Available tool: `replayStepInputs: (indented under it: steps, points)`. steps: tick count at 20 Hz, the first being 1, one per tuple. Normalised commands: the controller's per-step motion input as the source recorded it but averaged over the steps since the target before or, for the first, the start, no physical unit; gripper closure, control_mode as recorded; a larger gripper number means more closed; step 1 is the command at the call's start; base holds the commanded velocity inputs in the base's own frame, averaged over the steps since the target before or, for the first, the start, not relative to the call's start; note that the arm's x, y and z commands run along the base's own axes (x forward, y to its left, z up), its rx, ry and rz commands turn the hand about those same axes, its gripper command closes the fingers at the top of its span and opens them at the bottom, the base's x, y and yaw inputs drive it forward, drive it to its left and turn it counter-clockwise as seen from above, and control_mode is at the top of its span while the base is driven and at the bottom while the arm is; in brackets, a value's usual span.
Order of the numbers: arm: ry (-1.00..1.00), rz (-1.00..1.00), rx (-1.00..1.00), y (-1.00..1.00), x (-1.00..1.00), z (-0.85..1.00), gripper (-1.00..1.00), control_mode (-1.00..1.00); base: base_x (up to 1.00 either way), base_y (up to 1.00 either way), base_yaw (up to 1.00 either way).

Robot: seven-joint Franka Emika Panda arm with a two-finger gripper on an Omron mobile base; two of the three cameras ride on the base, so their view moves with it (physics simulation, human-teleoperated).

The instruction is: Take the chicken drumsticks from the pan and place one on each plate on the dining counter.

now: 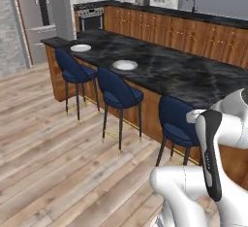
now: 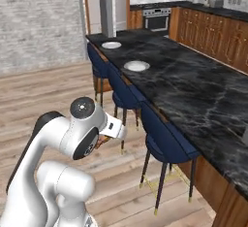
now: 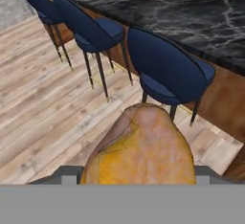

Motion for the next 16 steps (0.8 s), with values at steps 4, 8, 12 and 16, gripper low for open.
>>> replayStepInputs:
  steps: [4,8,12,16]
  points:
    - [0.00,0.00,0.00,0.00,0.00,0.00,1.00,1.00,1.00,1.00,-0.52]
    - [0.00,0.00,0.00,0.00,0.00,0.00,1.00,1.00,1.00,1.00,-0.51]
    - [0.00,0.00,0.00,0.00,0.00,0.00,1.00,1.00,0.91,1.00,-0.44]
    - [0.00,0.00,0.00,0.00,0.00,0.00,1.00,1.00,0.84,1.00,-0.40]
